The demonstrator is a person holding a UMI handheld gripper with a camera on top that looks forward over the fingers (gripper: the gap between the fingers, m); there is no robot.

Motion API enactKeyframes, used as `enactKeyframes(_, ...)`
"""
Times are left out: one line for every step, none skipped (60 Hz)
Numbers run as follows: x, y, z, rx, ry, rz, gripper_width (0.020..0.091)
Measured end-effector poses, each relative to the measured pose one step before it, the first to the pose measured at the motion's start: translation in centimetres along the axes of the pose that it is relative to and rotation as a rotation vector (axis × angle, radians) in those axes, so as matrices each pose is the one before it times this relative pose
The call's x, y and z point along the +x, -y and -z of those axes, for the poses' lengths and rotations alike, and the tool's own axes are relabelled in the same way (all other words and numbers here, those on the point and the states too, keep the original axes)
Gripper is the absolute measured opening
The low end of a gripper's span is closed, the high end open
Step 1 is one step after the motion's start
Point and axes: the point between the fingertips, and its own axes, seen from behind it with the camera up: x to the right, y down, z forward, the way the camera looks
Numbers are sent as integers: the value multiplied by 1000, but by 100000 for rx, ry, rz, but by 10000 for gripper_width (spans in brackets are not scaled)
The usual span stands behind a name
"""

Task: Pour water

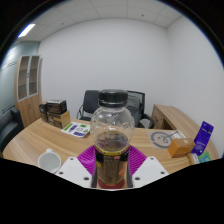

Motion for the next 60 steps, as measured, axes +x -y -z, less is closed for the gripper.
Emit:
enactKeyframes(35, -329, -259, -31, 258, -34, 396)
enactKeyframes(8, -364, -281, -188, 307, -120, 396)
enactKeyframes(-28, -442, -293, -473, 370, -354, 396)
enactKeyframes(-11, -429, -311, -523, 320, -512, 397)
enactKeyframes(13, -393, -258, -452, 208, -608, 397)
enactKeyframes(44, -399, -252, -349, 157, -562, 396)
enactKeyframes(-21, -361, -237, -297, 377, -515, 396)
enactKeyframes(77, -301, -40, -202, 623, -374, 397)
enactKeyframes(-5, -348, -274, -140, 409, -301, 397)
enactKeyframes(13, -384, -267, -183, 183, -230, 396)
enactKeyframes(17, -499, -41, -394, -51, -231, 397)
enactKeyframes(48, -511, -205, -702, -93, -319, 397)
enactKeyframes(94, -590, -205, -934, -110, -328, 407)
enactKeyframes(-24, 142, 71, 1727, 205, -630, 403)
enactKeyframes(21, 201, -120, 2770, -12, 337, 401)
enactKeyframes(63, -258, -107, -891, -21, 128, 402)
enactKeyframes(-25, 142, 152, 914, 62, -4, 402)
enactKeyframes(12, -55, 129, 527, -143, 212, 404)
enactKeyframes(-80, -19, -48, -294, -7, -34, 404)
enactKeyframes(-16, 42, 35, 360, -134, 214, 410)
enactKeyframes(-33, 6, 25, 173, -238, 268, 410)
enactKeyframes(-24, 4, 5, 107, -123, 47, 425)
enactKeyframes(-6, 16, -9, 119, -167, -174, 429)
enactKeyframes(-11, -18, -37, -21, -141, -174, 444)
enactKeyframes(10, 1, -16, -213, -185, -239, 457)
enactKeyframes(-18, 30, -15, -230, -122, -75, 470)
enactKeyframes(100, 4, -33, -418, 82, 23, 485)
enactKeyframes(-65, 0, 15, -606, -68, 87, 493)
enactKeyframes(-19, -100, 26, -949, -13, 164, 507)
enactKeyframes(38, -186, 57, -1285, -179, 9, 520)
enactKeyframes(136, -168, 70, -1264, -193, -68, 549)
enactKeyframes(98, -121, 115, -1087, -357, -138, 605)
enactKeyframes(86, -115, 191, -610, -253, -255, 679)
enactKeyframes(-27, 12, 278, -1007, -422, -222, 764)
enactKeyframes(151, -55, 278, -387, -507, -233, 852)
enactKeyframes(105, -2, 338, -485, -584, -101, 866)
enactKeyframes(159, 34, 408, -501, -773, -57, 837)
enactKeyframes(198, 27, 454, -444, -1070, -6, 827)
enactKeyframes(146, 74, 493, -222, -1031, 77, 831)
enactKeyframes(148, 119, 591, -402, -704, 239, 844)
enactKeyframes(48, 95, 562, -127, -845, 292, 859)
enactKeyframes(-2, -8, 551, -271, -759, 221, 870)
enactKeyframes(-13, 12, 675, -527, -749, 166, 864)
enactKeyframes(-38, -13, 692, -590, -586, 86, 860)
enactKeyframes(-52, 31, 778, -509, -631, -15, 858)
enactKeyframes(-52, 50, 803, -334, -645, -62, 857)
enactKeyframes(-2, 187, 941, -378, -512, -197, 857)
enactKeyframes(-110, 93, 885, -114, -595, -213, 856)
enactKeyframes(-132, 81, 926, -132, -631, -65, 855)
enactKeyframes(-142, 68, 920, -256, -665, 135, 855)
enactKeyframes(-143, 35, 998, -224, -647, 138, 855)
enactKeyframes(-178, 43, 1033, -168, -626, 29, 856)
enactKeyframes(-140, 65, 1076, -107, -683, -13, 855)
enactKeyframes(-84, 24, 1102, -144, -988, -21, 856)
enactKeyframes(-29, -34, 1090, -344, -1234, -91, 856)
enactKeyframes(3, 112, 1321, -737, -758, -203, 855)
enactKeyframes(-318, -61, 1010, -213, -800, -384, 850)
enactKeyframes(-269, -35, 1096, -102, -447, -273, 850)
enactKeyframes(-298, -25, 1068, -19, -389, -175, 851)
enactKeyframes(-222, -134, 1043, -271, -509, -187, 854)
